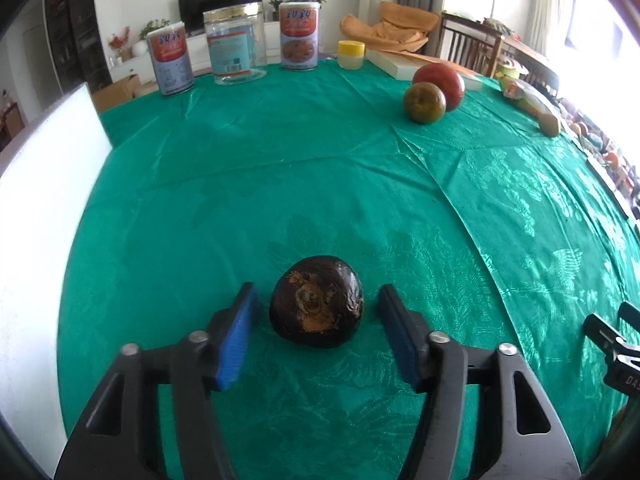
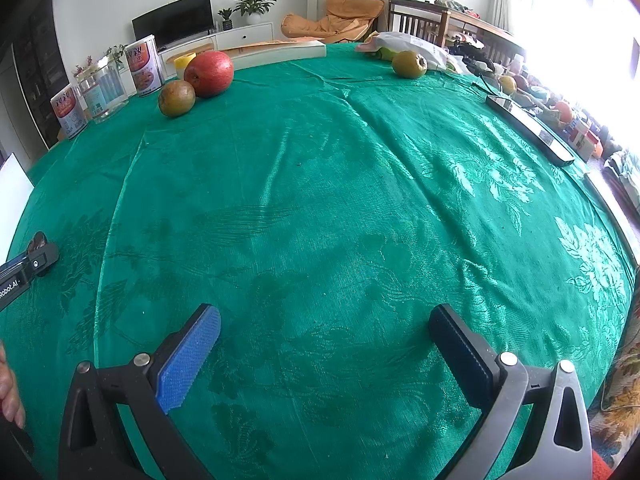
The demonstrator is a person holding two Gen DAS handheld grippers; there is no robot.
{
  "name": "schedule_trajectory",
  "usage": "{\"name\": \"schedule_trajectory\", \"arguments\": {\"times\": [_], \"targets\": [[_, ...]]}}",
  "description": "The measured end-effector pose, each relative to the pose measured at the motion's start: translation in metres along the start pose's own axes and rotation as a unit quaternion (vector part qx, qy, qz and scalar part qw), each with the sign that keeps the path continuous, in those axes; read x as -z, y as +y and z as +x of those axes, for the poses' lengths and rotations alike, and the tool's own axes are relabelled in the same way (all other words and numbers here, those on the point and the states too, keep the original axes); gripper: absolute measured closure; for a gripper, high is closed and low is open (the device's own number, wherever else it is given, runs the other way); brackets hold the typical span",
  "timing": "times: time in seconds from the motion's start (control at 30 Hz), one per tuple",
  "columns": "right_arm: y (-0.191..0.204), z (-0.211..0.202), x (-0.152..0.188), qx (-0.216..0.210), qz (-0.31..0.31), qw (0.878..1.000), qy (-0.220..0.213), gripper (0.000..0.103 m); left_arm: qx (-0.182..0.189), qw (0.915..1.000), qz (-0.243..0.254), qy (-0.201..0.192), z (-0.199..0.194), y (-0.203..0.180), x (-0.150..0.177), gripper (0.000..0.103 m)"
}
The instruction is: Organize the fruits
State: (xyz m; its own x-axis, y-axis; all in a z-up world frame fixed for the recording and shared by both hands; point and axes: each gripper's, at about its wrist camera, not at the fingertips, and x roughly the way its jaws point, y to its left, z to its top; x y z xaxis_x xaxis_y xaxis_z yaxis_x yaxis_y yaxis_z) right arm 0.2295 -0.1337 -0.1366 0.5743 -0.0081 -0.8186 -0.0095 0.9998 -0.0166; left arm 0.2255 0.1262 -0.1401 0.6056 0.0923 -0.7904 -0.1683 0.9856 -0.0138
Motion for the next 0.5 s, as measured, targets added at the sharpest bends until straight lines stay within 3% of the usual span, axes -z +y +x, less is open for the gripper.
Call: {"name": "schedule_trajectory", "arguments": {"times": [0.13, 0.2, 0.27, 0.33, 0.5], "targets": [[0.001, 0.000, -0.001, -0.003, 0.000, 1.000, 0.005, 0.000, -0.004, 1.0000, -0.002, 0.004, 0.002, 0.001, 0.000, 0.011], [0.000, 0.002, -0.006, -0.014, -0.009, 0.999, 0.027, 0.000, -0.006, 1.0000, -0.002, 0.006, 0.003, 0.001, 0.000, 0.008], [-0.006, 0.005, -0.020, -0.061, -0.026, 0.996, 0.062, 0.000, -0.006, 1.0000, 0.000, 0.008, 0.003, 0.000, 0.000, 0.006], [-0.023, 0.012, -0.048, -0.101, -0.023, 0.993, 0.057, 0.001, -0.006, 0.9999, 0.001, 0.008, 0.003, 0.000, -0.001, 0.006], [-0.079, 0.050, -0.160, -0.067, 0.001, 0.998, -0.002, 0.002, -0.006, 0.9999, 0.001, 0.009, 0.003, -0.001, 0.000, 0.004]]}}
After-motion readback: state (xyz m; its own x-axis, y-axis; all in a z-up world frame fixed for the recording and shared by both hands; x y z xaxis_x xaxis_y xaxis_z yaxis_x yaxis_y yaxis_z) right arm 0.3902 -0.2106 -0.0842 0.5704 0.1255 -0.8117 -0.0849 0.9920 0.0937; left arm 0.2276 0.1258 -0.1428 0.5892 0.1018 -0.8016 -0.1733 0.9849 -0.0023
